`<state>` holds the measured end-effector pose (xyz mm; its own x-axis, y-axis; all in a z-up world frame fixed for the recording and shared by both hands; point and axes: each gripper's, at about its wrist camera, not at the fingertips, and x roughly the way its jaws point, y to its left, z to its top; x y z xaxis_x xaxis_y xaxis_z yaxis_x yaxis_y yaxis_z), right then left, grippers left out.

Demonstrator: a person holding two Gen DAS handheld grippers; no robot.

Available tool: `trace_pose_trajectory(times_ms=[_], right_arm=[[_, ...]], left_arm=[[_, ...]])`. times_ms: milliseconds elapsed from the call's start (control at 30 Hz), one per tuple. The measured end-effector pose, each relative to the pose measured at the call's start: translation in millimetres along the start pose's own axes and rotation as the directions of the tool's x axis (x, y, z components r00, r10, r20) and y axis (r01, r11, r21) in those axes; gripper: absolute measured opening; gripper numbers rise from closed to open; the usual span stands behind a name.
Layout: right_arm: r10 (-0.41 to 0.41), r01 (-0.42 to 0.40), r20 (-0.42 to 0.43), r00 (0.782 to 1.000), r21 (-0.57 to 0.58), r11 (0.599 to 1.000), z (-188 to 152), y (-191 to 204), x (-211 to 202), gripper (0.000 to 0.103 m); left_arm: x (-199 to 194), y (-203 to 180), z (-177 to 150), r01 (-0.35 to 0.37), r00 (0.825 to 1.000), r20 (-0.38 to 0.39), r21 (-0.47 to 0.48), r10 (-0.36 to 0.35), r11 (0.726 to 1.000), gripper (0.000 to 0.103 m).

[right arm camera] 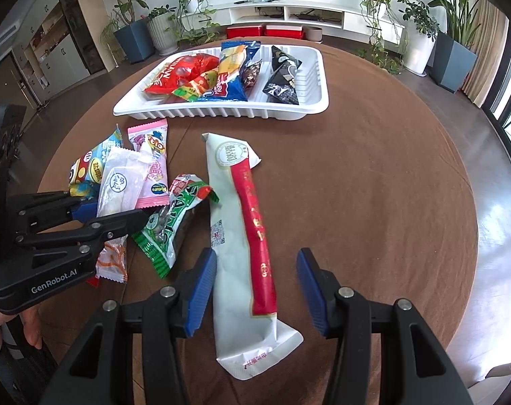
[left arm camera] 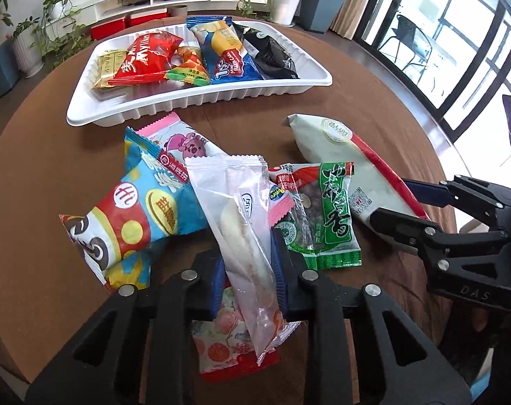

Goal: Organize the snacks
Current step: 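Grasp the clear bread packet with the left tool while the right tool grasps the white-red popsicle packet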

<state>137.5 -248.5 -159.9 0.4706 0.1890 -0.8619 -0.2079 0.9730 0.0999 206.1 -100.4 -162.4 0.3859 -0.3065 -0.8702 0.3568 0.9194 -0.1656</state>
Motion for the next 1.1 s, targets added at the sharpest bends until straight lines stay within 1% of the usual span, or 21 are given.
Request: trace_pose_trajectory(times_ms=[233,367,400,500,567,633,667,833,967,1100], right_arm=[[0.003,-0.004,-0.019,1.000,-0.044,0.999,7,8,5,0.053],[0.020,-0.022,-0.047,0.999,-0.053,0.998,10,10,15,0.053],[0.029,-0.032,-0.059,0.998,-0.053,0.998,10,10,17,0.052],[0.026,-0.029,-0.058,0.998,-0.063,0.998,10,11,18,0.050],[0.025,-0.029,-0.059,0.998,-0.069,0.997,11,12,19,0.048],[0.021,-0.025,-0.058,0.998,-0.073,0.997,11,11,19,0.039],[0.021,-0.025,-0.059,0.998,-0.074,0.997,12,11,19,0.038],[-0.002,-0.004,-0.064,0.998,-0.099,0.995,11,14,20,0.027],[-0.013,0.006,-0.064,0.998,-0.115,0.993,9,17,19,0.022],[0.008,-0.012,-0.050,0.999,-0.091,0.996,6,15,15,0.019]], left_arm=[[-4,7,-6,0.047,0.999,0.007,-0.002,-0.047,0.999,0.021],[-9,5,-5,0.071,0.997,0.018,0.013,-0.071,0.997,0.021],[-10,5,-3,0.073,0.997,0.020,0.016,-0.073,0.997,0.021],[-9,6,-3,0.089,0.996,0.018,0.014,-0.089,0.996,0.021],[-9,6,-4,0.096,0.995,0.020,0.014,-0.096,0.995,0.021],[-8,5,-4,0.101,0.995,0.021,0.015,-0.101,0.995,0.021],[-9,4,-5,0.103,0.994,0.021,0.015,-0.103,0.995,0.021],[-7,4,-8,0.109,0.994,0.018,0.015,-0.110,0.994,0.021],[-4,3,-9,0.113,0.993,0.018,0.015,-0.113,0.993,0.021],[-4,5,-12,0.121,0.992,0.025,0.009,-0.121,0.993,0.021]])
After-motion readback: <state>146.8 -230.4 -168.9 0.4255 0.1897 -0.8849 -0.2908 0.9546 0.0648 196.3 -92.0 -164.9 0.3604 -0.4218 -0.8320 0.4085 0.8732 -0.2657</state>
